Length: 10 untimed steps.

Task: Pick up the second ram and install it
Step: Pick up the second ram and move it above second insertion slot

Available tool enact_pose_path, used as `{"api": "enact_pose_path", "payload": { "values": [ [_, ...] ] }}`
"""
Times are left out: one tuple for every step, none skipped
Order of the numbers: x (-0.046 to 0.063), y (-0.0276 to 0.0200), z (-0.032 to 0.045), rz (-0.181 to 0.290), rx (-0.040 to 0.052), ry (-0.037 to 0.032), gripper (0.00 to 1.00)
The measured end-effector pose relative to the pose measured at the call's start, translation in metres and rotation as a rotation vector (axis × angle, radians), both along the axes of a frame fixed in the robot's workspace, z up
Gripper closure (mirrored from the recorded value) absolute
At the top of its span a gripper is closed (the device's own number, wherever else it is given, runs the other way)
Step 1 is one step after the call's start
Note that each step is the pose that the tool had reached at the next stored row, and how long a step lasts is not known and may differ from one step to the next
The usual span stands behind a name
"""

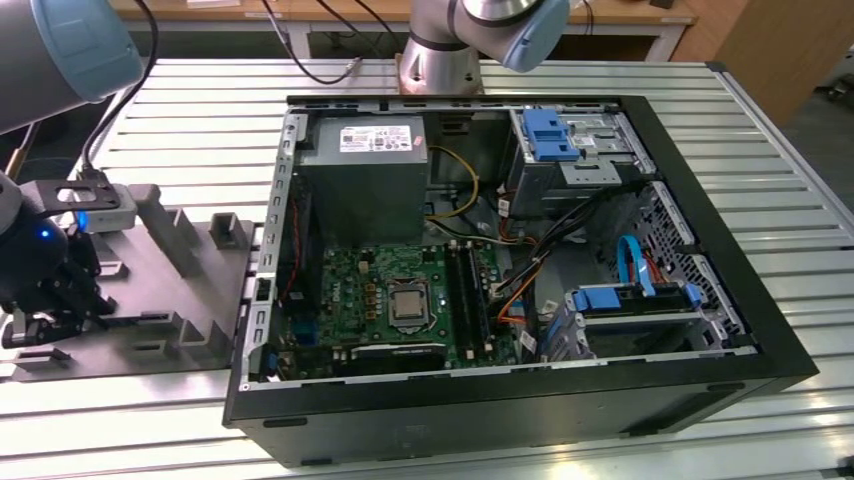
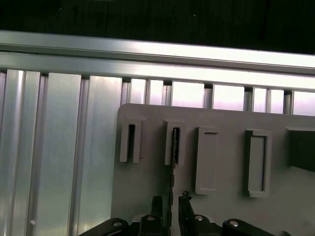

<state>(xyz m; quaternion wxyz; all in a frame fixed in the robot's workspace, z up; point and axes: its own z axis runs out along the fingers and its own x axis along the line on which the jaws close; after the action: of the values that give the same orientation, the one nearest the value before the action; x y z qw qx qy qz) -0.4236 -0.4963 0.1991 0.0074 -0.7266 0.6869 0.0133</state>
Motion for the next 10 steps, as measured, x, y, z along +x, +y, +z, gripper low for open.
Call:
{"api": "enact_pose_path", "payload": {
  "values": [
    [0.0000, 0.0000, 0.0001, 0.000, -0.0001, 0.0001, 0.73],
    [0.0000, 0.0000, 0.0000, 0.000, 0.0000, 0.0001, 0.74],
    [0.0000, 0.0000, 0.0000, 0.000, 0.0000, 0.0001, 0.74],
    [0.0000, 0.0000, 0.0000, 0.000, 0.0000, 0.0001, 0.81],
    [0.0000, 0.0001, 0.0000, 0.000, 0.0000, 0.0001, 0.81],
    [0.0000, 0.0001, 0.0000, 0.000, -0.0001, 0.0001, 0.81],
    [0.0000, 0.0001, 0.0000, 0.000, 0.0000, 0.0001, 0.81],
    [0.0000, 0.0001, 0.0000, 0.000, -0.0001, 0.0001, 0.81],
    [0.0000, 0.0001, 0.0000, 0.000, -0.0001, 0.0000, 0.81],
    [0.0000, 0.0001, 0.0001, 0.000, -0.0001, 0.0001, 0.81]
  ]
}}
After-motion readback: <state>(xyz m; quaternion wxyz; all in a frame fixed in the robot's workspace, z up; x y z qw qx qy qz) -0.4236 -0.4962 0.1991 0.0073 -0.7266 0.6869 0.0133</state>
